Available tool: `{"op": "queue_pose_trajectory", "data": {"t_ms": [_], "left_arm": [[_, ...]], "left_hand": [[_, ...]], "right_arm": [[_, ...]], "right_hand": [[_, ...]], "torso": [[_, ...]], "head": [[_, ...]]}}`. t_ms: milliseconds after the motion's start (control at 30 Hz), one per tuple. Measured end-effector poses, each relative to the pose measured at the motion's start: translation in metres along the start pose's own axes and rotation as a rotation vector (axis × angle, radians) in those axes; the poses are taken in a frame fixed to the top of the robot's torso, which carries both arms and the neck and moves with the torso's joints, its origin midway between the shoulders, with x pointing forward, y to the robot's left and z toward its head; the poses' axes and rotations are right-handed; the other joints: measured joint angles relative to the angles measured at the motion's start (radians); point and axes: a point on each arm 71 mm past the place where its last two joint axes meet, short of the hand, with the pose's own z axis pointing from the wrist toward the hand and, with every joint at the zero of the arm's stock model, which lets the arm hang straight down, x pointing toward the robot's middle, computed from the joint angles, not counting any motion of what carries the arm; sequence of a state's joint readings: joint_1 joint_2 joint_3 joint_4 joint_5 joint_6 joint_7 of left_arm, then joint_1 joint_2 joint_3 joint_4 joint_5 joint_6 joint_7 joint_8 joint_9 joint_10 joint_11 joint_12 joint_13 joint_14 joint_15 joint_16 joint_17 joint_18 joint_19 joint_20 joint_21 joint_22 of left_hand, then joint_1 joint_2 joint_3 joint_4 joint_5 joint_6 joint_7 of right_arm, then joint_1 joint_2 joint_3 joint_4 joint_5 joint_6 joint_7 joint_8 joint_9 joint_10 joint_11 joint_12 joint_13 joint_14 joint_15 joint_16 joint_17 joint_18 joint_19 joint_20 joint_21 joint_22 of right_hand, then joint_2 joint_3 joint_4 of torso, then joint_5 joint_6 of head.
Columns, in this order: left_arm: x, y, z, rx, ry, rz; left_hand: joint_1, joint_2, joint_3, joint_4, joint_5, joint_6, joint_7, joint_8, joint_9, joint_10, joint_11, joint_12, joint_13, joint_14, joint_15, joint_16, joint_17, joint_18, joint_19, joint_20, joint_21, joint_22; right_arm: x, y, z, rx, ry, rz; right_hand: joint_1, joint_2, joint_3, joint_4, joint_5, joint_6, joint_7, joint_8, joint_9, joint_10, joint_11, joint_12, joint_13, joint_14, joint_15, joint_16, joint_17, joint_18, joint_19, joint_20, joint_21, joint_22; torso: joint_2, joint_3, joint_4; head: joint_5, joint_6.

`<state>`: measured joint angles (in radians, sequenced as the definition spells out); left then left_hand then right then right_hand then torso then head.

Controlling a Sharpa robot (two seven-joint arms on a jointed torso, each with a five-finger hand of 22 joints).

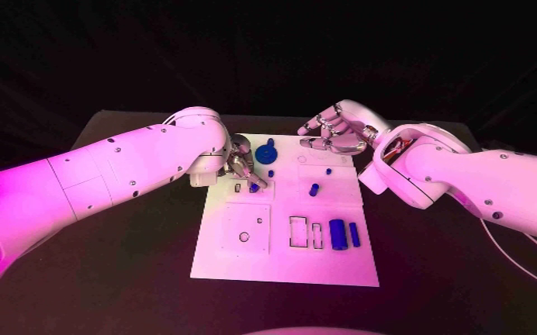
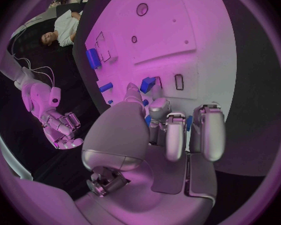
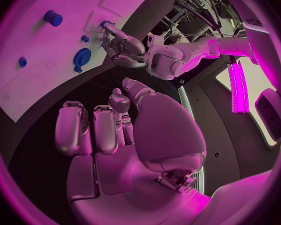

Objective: Assemble the parts on the task board

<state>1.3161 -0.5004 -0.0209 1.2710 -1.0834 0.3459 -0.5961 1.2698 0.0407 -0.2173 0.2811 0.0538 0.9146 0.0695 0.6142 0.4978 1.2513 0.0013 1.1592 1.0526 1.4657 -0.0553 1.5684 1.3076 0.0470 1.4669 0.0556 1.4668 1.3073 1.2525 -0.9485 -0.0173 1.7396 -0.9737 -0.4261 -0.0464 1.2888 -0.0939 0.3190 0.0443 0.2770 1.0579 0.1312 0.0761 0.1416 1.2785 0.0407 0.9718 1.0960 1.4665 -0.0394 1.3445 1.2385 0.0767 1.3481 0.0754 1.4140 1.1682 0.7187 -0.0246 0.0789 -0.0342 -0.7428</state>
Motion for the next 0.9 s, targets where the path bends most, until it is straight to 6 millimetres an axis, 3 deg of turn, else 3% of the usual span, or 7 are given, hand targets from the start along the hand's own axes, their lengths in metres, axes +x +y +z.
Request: {"op": "queue_pose_trajectory", "data": {"t_ms": [333, 667, 800, 900], "left_arm": [[0.0014, 0.0, 0.0002, -0.002, 0.014, 0.01], [-0.0007, -0.0007, -0.0002, 0.013, 0.004, -0.018], [-0.001, -0.0008, 0.0004, 0.027, -0.002, -0.049], [-0.0007, -0.0008, 0.0009, 0.037, -0.003, -0.068]], "left_hand": [[0.031, 0.02, 0.021, -0.007, 0.0, -0.009, 0.002, 0.005, 0.018, 0.0, 0.0, 0.0, 0.001, 0.0, 0.0, 0.0, 0.0, 0.0, 0.0, 0.0, 0.0, 0.0], [0.156, 0.1, 0.146, -0.054, -0.004, -0.053, -0.005, 0.006, 0.038, -0.021, -0.008, -0.025, -0.021, 0.001, -0.006, 0.0, 0.0, 0.0, -0.004, -0.004, 0.0, 0.0], [0.189, 0.101, 0.205, -0.065, -0.005, -0.065, -0.002, -0.007, 0.041, -0.03, -0.006, -0.038, -0.031, 0.0, -0.007, 0.0, 0.0, 0.0, 0.0, -0.007, 0.0, 0.0], [0.217, 0.091, 0.241, -0.03, -0.003, -0.074, 0.002, -0.007, 0.042, -0.031, -0.005, -0.045, -0.035, 0.0, -0.007, 0.0, 0.0, 0.0, 0.0, -0.007, 0.0, 0.001]], "right_arm": [[0.0005, 0.0003, 0.0005, -0.001, 0.001, 0.0], [-0.0002, -0.0009, 0.0013, 0.002, -0.001, -0.001], [-0.0005, -0.0019, 0.002, 0.004, -0.002, -0.002], [-0.0003, -0.0023, 0.0024, 0.006, 0.0, -0.002]], "right_hand": [[-0.003, 0.003, 0.0, 0.0, 0.0, 0.0, 0.0, 0.0, 0.0, 0.0, 0.0, 0.0, 0.002, 0.0, 0.0, 0.0, 0.001, 0.0, 0.0, 0.0, 0.0, 0.0], [-0.004, 0.004, 0.003, 0.003, 0.0, 0.0, 0.0, 0.0, 0.001, 0.0, 0.0, 0.0, 0.002, 0.0, 0.0, 0.0, 0.001, 0.0, 0.0, 0.0, 0.0, 0.001], [-0.008, 0.008, 0.003, 0.003, 0.0, 0.0, 0.0, 0.0, 0.001, 0.0, 0.0, 0.0, 0.002, 0.0, 0.0, 0.0, 0.001, 0.0, 0.0, 0.0, 0.0, 0.001], [-0.008, 0.008, 0.003, 0.003, 0.0, 0.0, 0.0, 0.0, 0.001, 0.0, 0.0, 0.0, 0.002, 0.0, 0.0, 0.0, 0.001, 0.0, 0.0, 0.0, 0.0, 0.001]], "torso": [[0.0, 0.0001, 0.0006], [0.0, 0.0, 0.0006], [0.0, 0.0, 0.0006], [0.0, 0.0003, 0.0006]], "head": [[0.0, -0.004], [-0.001, -0.008], [-0.001, -0.009], [0.0, -0.01]]}}
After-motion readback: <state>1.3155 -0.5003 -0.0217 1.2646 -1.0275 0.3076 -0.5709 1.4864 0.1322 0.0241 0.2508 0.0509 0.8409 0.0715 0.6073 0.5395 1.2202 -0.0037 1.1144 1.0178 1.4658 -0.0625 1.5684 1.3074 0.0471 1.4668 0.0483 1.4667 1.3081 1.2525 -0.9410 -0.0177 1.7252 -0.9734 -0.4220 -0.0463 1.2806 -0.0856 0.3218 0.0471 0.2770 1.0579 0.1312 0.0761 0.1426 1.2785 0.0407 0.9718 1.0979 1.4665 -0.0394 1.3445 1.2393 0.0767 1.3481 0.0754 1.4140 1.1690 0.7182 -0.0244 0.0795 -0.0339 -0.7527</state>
